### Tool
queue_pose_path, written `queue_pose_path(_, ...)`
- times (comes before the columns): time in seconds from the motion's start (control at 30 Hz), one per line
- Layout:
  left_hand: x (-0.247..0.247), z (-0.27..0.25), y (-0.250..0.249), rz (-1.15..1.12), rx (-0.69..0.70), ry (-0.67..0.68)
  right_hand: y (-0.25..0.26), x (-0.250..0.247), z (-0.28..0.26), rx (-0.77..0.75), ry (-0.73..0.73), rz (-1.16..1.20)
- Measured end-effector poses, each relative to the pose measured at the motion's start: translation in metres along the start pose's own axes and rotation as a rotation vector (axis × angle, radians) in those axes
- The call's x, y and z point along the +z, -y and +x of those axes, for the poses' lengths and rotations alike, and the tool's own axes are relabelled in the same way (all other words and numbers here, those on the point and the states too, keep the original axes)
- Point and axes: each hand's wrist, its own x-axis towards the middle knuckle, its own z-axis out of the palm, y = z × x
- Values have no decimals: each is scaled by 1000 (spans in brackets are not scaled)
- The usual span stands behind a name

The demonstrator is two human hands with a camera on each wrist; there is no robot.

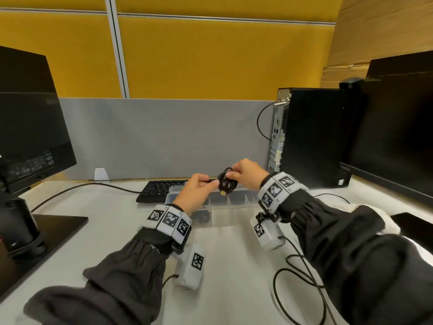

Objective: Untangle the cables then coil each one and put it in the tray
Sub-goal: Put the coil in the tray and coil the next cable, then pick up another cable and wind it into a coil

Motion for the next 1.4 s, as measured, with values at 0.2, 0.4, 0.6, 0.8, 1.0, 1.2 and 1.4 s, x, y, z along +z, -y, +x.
queue_pose_path(0.2,3,10,34,348,-55,210,-11,48,34,93,273,-307)
queue_pose_path(0.4,8,9,34,635,23,177,-12,70,46,73,363,-428)
queue_pose_path(0.6,17,10,29,821,37,196,-1,68,45,55,214,-524)
queue_pose_path(0.8,18,10,26,921,23,278,-15,39,34,48,219,-253)
queue_pose_path(1.0,16,6,22,934,34,311,-25,-47,-41,18,409,-89)
queue_pose_path(1.2,14,-11,12,989,47,268,-50,-33,-122,110,938,-513)
queue_pose_path(1.4,32,-55,-12,875,237,372,-65,-11,-141,-229,591,-706)
